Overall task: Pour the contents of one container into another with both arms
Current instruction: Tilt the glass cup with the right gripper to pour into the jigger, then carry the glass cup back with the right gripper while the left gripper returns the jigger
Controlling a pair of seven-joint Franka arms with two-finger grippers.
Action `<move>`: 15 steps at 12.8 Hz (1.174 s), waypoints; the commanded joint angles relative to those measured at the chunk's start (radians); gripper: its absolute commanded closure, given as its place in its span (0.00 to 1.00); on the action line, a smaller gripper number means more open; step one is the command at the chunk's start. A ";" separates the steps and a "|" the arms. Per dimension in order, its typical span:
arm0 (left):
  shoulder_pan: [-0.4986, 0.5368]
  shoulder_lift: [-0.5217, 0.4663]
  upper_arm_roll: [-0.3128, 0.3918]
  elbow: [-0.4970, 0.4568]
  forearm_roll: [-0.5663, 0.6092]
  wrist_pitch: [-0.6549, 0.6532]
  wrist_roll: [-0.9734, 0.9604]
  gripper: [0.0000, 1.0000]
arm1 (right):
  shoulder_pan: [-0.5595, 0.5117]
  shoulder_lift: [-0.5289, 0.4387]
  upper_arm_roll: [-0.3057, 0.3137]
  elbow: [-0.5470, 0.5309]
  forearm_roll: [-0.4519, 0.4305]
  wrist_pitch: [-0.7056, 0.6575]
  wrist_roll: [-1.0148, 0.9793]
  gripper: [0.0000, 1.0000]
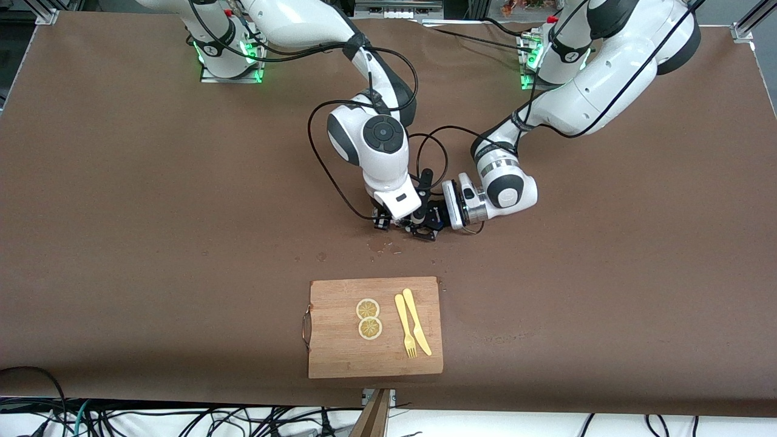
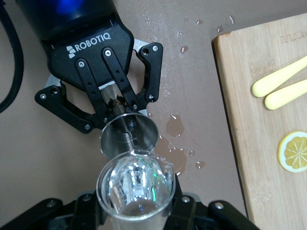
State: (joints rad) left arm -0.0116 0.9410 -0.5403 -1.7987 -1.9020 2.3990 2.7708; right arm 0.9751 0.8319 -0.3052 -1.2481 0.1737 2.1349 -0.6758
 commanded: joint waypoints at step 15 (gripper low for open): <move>0.007 -0.008 -0.006 0.002 -0.051 0.017 0.116 1.00 | -0.304 -0.063 0.076 -0.019 0.478 -0.006 -0.312 0.83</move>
State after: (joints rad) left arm -0.0113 0.9398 -0.5402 -1.7973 -1.9020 2.4005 2.7582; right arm 0.7470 0.8070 -0.2780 -1.2234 0.5796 2.1345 -0.8865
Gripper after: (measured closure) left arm 0.916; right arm 0.507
